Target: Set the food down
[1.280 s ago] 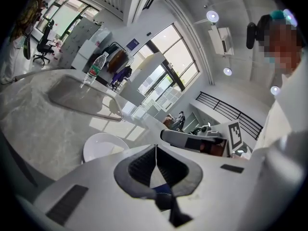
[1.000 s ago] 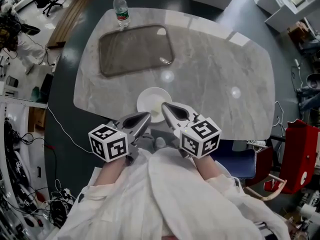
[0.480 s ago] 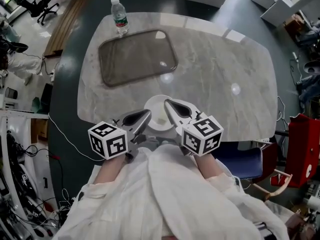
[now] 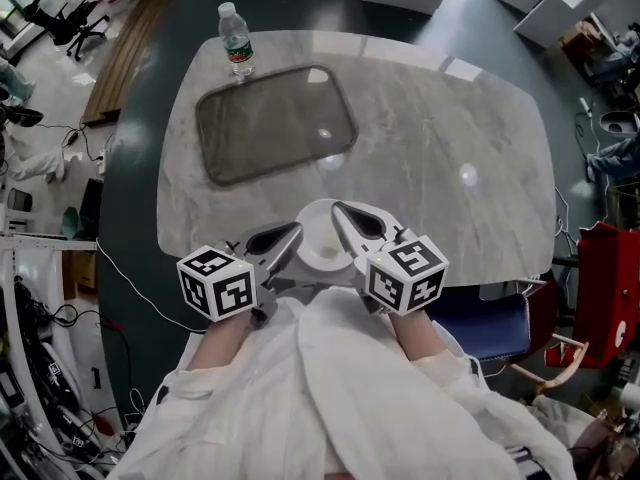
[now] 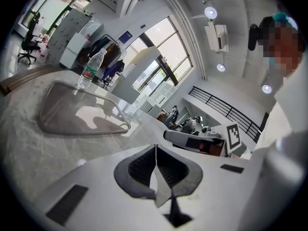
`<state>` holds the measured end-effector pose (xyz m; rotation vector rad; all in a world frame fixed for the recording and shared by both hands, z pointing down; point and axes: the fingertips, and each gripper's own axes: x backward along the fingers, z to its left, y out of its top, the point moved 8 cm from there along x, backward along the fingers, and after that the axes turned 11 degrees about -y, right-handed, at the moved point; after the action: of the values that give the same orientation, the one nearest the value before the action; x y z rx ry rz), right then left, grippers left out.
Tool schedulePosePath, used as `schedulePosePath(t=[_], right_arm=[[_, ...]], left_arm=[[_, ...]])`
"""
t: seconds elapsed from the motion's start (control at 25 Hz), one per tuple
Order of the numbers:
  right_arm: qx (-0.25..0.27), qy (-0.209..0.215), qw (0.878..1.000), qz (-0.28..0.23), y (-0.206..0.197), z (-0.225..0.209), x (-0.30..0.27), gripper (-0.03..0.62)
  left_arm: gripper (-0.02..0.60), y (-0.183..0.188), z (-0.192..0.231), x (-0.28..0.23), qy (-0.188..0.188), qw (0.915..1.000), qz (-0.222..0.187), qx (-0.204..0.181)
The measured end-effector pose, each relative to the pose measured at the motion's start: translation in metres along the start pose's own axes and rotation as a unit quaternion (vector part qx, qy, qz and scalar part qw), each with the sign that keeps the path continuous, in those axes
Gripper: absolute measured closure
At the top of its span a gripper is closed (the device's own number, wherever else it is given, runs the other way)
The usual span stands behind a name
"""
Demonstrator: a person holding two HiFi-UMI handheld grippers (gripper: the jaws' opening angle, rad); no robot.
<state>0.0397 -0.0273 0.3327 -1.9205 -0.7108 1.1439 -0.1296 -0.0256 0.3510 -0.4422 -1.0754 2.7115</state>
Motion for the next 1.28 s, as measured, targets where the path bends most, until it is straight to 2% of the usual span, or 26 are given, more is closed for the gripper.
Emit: schedulePosePath(t=[0.28, 0.44, 0.64, 1.16, 1.28], right_arm=[[0.014, 0.009, 1.000, 0.009, 0.007, -0.001, -0.002, 0.592], [0.013, 0.003, 1.000, 0.015, 0.010, -0.014, 0.006, 0.592], [0.012, -0.003, 1.000, 0.022, 0.012, -0.027, 0.011, 0.592], [0.007, 0.012, 0.997, 0.076, -0.005, -0.046, 0.012, 0.592], [-0.004, 0.015, 0.996, 0.090, -0.015, -0.050, 0.011, 0.592]], left_arm=[[0.563, 0.011, 0.005, -0.001, 0.003, 0.9996, -0.027, 0.004], [0.563, 0.006, 0.003, -0.008, 0.000, 0.9997, -0.019, 0.016], [0.563, 0.005, 0.003, -0.012, 0.007, 0.9989, -0.032, 0.033], [0.563, -0.027, 0.009, -0.012, 0.041, 0.9955, -0.002, 0.086], [0.563, -0.032, 0.011, -0.011, 0.059, 0.9948, -0.009, 0.083]])
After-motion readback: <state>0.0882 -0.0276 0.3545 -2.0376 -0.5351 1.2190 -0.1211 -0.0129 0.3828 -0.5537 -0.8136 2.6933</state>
